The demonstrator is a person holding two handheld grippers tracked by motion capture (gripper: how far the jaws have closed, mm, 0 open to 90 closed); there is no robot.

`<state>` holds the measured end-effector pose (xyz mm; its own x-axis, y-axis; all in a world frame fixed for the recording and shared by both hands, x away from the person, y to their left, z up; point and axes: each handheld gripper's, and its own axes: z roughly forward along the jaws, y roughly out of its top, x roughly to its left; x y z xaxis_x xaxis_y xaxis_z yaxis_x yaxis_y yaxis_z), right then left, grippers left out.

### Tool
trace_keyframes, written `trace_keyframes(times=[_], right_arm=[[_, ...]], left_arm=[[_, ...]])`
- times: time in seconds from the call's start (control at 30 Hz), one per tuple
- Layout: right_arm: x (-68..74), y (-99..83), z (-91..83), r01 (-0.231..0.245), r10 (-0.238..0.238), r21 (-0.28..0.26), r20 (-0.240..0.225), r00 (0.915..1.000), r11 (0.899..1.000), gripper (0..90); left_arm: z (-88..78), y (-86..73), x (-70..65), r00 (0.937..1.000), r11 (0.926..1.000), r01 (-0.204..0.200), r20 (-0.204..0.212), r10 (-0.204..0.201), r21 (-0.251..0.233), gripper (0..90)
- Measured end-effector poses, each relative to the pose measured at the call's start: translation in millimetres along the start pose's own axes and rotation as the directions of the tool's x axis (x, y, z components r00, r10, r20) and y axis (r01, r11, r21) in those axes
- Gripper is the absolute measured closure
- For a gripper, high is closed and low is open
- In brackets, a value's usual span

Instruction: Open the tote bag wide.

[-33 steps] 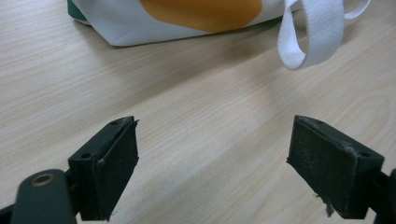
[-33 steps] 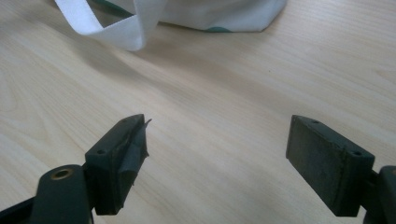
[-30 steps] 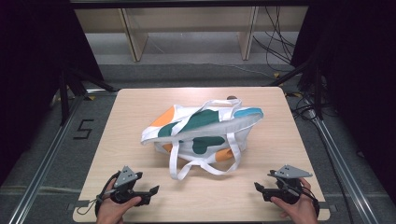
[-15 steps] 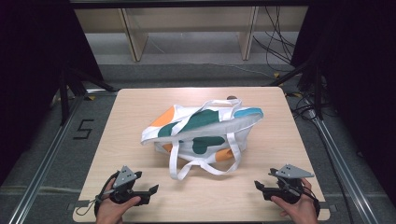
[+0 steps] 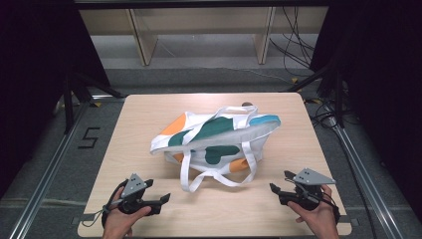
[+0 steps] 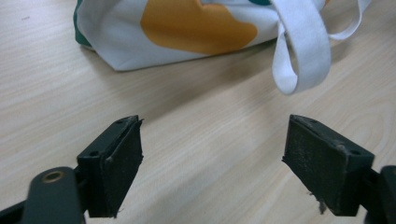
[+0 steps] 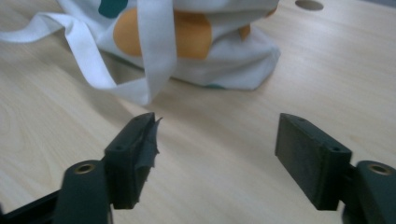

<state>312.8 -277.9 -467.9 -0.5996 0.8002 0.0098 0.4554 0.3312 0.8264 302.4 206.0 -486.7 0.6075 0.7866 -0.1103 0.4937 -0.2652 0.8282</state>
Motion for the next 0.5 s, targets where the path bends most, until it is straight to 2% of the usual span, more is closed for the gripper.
trace_keyframes(times=[0.07, 0.13, 0.17, 0.2, 0.27, 0.3, 0.33, 0.37, 0.4, 0.43, 0.47, 0.5], right_arm=[[-1.0, 6.8, 0.8, 0.005, -0.005, -0.024, 0.001, 1.0000, 1.000, 37.8], [-1.3, 9.4, 0.9, 0.009, -0.009, -0.016, -0.003, 1.0000, 1.000, 38.8], [0.9, 11.7, 2.1, -0.007, 0.007, -0.023, -0.002, 1.0000, 1.000, 41.2], [1.5, 18.4, 3.3, 0.000, 0.000, -0.028, -0.019, 0.9998, 1.000, 45.6], [0.2, 22.2, 4.6, 0.017, -0.018, -0.040, -0.020, 0.9996, 0.999, 47.9], [1.5, 26.1, 5.4, 0.009, -0.010, -0.045, -0.029, 0.9995, 0.999, 50.2], [2.6, 34.4, 7.8, 0.021, -0.024, -0.070, -0.046, 0.9986, 0.997, 56.9], [2.6, 34.4, 7.8, 0.021, -0.024, -0.070, -0.046, 0.9986, 0.997, 56.9], [2.8, 37.7, 8.3, 0.035, -0.038, -0.078, -0.041, 0.9984, 0.996, 60.2], [5.1, 43.1, 8.9, 0.033, -0.037, -0.083, -0.046, 0.9983, 0.996, 66.4], [3.5, 48.2, 10.3, 0.065, -0.070, -0.105, -0.049, 0.9963, 0.992, 70.0], [4.7, 54.5, 11.2, 0.075, -0.083, -0.130, -0.059, 0.9948, 0.989, 75.3]], left_arm=[[1.1, 5.4, -1.6, 0.9999, 0.9998, -0.013, 0.007, 0.013, -0.013, 24.2], [1.4, 11.3, -2.8, 0.9997, 0.9995, -0.025, 0.006, 0.025, -0.021, 26.3], [2.4, 14.5, -3.2, 0.9994, 0.9991, -0.031, 0.017, 0.032, -0.030, 28.9], [3.1, 17.3, -4.0, 0.9990, 0.9987, -0.039, 0.019, 0.040, -0.033, 35.1], [4.3, 23.2, -4.6, 0.9977, 0.9974, -0.066, 0.016, 0.066, -0.028, 37.0], [5.9, 26.3, -4.2, 0.9961, 0.9961, -0.082, 0.029, 0.083, -0.033, 43.0], [7.4, 27.8, -4.8, 0.9964, 0.9967, -0.071, 0.043, 0.073, -0.040, 50.0], [8.1, 29.4, -5.0, 0.9961, 0.9969, -0.070, 0.051, 0.071, -0.036, 50.0], [9.4, 32.4, -5.0, 0.9945, 0.9960, -0.083, 0.062, 0.085, -0.035, 55.3], [10.8, 34.8, -6.3, 0.9947, 0.9961, -0.077, 0.065, 0.080, -0.043, 59.5], [11.9, 38.4, -6.5, 0.9936, 0.9951, -0.081, 0.075, 0.085, -0.057, 64.1], [11.9, 41.0, -6.4, 0.9931, 0.9947, -0.081, 0.080, 0.086, -0.063, 69.7]])
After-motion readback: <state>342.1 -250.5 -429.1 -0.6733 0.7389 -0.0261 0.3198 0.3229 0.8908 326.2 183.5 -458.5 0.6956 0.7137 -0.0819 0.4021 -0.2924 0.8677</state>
